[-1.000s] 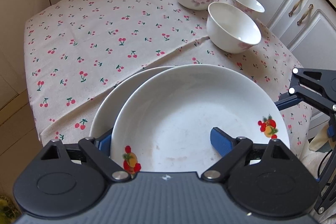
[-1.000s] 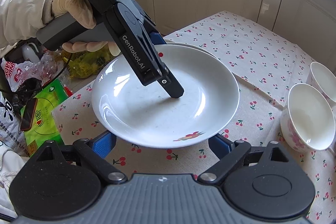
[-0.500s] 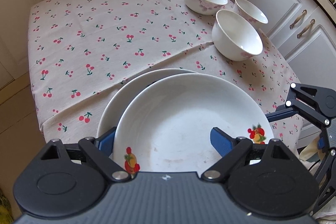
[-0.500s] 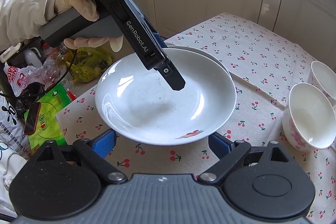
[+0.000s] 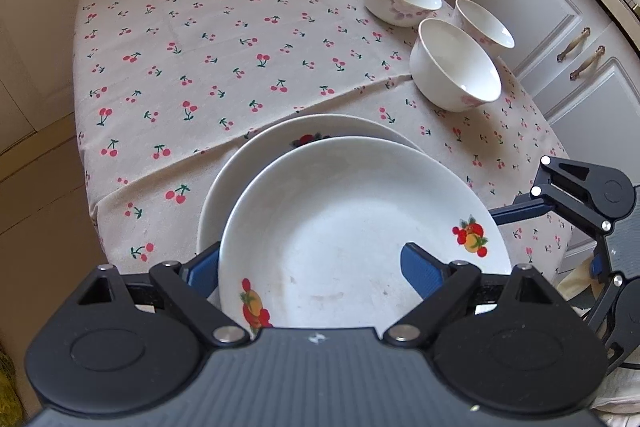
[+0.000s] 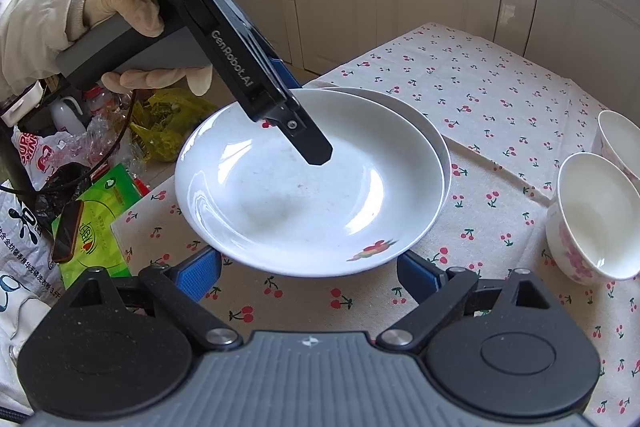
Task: Organize plates and bowls
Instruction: 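Open the left tool and withdraw from the plate stack, then move the left tool to a white bowl and grasp its rim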
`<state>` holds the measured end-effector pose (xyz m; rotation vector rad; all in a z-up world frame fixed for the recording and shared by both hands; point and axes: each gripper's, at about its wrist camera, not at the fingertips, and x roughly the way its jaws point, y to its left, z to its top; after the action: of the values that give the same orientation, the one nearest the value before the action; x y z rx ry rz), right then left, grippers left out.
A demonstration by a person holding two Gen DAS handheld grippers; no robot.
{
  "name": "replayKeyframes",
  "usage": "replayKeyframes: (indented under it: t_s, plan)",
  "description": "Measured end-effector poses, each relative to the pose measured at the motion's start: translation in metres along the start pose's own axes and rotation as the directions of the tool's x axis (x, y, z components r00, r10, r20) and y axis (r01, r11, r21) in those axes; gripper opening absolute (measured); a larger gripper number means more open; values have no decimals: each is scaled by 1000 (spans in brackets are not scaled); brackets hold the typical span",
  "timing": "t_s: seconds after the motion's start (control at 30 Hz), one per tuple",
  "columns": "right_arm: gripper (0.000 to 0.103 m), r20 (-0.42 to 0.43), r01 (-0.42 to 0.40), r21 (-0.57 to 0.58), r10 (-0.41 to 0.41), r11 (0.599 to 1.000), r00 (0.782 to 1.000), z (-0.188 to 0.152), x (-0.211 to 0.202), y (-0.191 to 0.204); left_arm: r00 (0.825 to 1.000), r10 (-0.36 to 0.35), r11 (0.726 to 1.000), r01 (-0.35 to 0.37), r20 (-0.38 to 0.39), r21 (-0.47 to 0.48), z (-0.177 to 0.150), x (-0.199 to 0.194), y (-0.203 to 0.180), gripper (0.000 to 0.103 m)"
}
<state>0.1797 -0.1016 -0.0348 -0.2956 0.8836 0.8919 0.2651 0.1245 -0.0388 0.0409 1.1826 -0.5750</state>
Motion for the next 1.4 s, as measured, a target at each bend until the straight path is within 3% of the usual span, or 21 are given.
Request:
replayKeyframes:
  t_s: [0.3,0.53,0.67,0.77,0.87,1.03,1.2,1.3,1.4]
  plan:
    - [97,-15,-1,0,1,1000,1000,3,7,-2,999,-7,999,9,34,-53,-7,-12,6,92]
    - [100,30,-10,36,9,999,1000,4,2,-10,998,-4,998,7,60,-65,-9,-14,8,92]
    - [103,46,44,23,-45,999,998,3,-2,-8,996,28,999,-24,90,-46,-14,-15,3,92]
    - [103,64,100,19,-101,995,993,1,-6,-8,988,102,995,-103,115,-4,-19,-13,-2,92]
    - [103,86,152,27,-154,988,984,0,-11,-10,982,116,992,-122,150,30,-24,-14,-8,93]
    - [103,132,257,45,-261,965,956,-7,-23,-13,960,131,984,-157,249,88,-27,-29,-30,93]
    - [103,190,413,76,-419,908,888,-18,-35,-16,934,128,975,-179,333,128,-34,-35,-61,93]
    - [103,204,465,118,-480,877,853,-25,-40,-25,924,129,973,-189,361,135,-35,-32,-78,93]
    - [103,200,501,161,-525,851,827,-32,-42,-39,926,101,975,-166,365,150,-32,-26,-92,93]
